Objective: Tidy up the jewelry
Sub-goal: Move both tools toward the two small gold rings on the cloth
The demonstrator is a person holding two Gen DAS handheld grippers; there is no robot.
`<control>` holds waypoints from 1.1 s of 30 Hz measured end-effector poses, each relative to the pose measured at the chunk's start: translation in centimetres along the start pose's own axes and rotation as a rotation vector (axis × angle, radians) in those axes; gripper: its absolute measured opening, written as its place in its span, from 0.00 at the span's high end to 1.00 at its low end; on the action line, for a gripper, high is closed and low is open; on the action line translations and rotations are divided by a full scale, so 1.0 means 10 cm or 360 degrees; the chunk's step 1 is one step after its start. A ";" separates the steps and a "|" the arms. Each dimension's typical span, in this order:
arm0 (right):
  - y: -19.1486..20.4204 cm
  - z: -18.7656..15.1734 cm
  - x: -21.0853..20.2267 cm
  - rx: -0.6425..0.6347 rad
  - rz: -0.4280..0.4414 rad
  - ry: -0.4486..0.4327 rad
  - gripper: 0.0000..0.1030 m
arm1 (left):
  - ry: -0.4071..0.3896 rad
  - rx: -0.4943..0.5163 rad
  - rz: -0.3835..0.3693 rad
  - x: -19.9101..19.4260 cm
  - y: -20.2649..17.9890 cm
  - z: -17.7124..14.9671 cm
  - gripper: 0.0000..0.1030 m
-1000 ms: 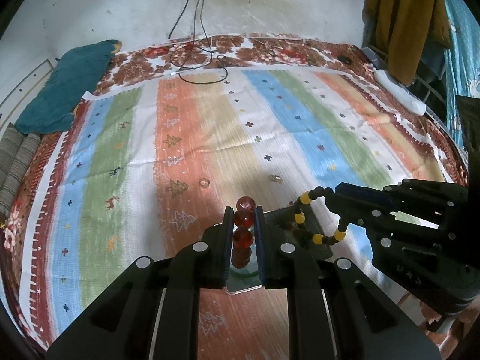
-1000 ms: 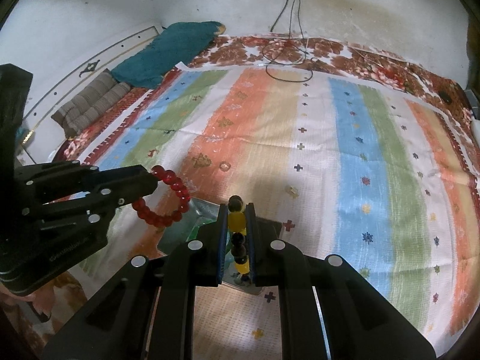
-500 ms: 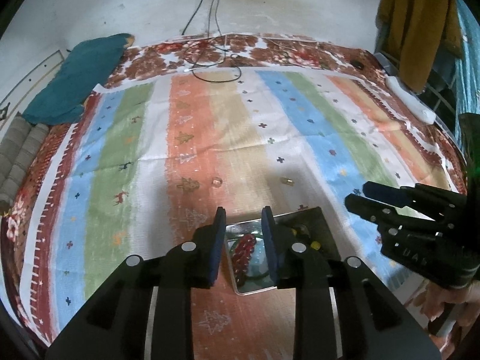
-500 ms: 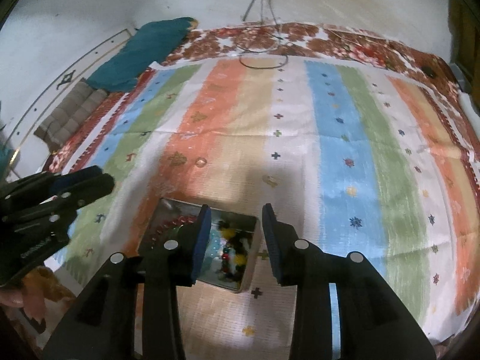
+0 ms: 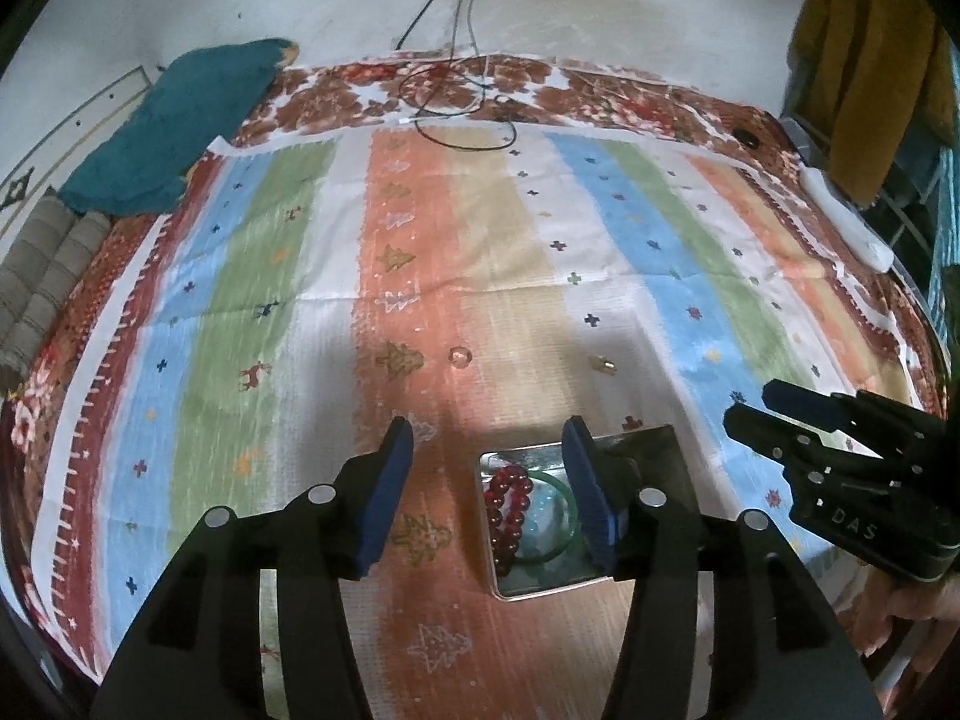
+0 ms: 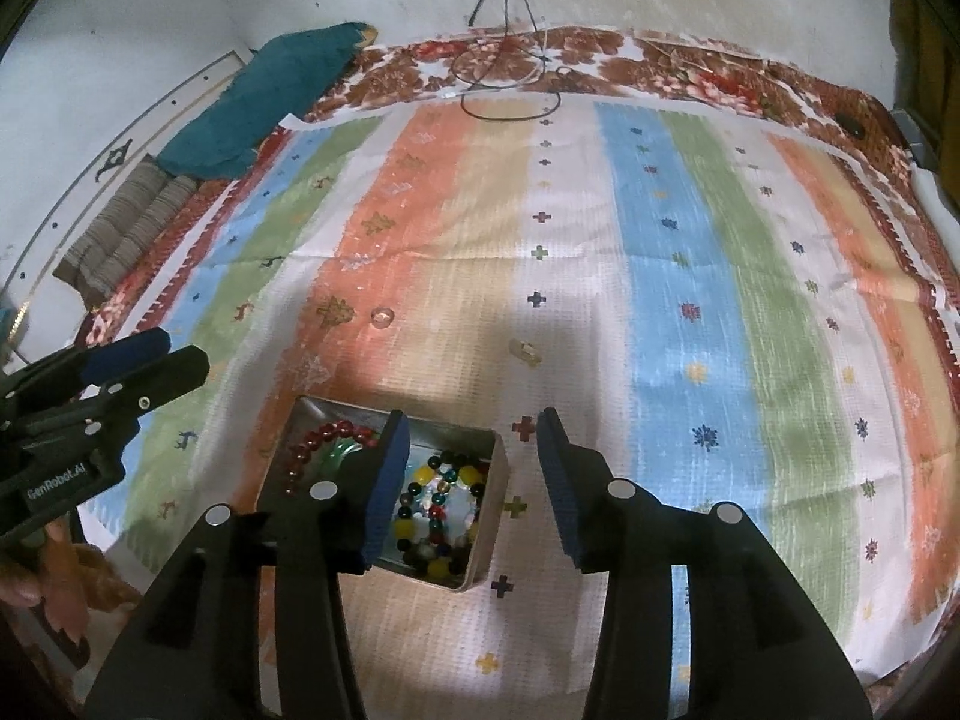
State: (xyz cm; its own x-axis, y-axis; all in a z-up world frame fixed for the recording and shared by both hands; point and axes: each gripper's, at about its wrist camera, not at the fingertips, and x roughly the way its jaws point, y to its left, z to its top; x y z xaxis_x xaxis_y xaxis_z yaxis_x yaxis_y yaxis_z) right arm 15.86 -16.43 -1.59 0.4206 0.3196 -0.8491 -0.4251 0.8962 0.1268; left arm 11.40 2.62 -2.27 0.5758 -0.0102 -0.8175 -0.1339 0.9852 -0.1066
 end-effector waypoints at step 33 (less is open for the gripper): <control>-0.02 0.32 0.56 -0.0126 -0.0105 0.0181 0.40 | 0.0170 -0.0020 0.0092 0.76 0.10 0.45 0.30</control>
State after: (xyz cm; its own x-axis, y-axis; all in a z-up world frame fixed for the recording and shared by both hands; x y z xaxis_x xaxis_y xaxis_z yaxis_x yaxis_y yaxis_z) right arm 20.89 -13.85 -4.72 0.3583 0.2200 -0.9073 -0.4634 0.8856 0.0317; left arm 19.24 4.29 -6.01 0.4776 0.0276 -0.8781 -0.1747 0.9825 -0.0641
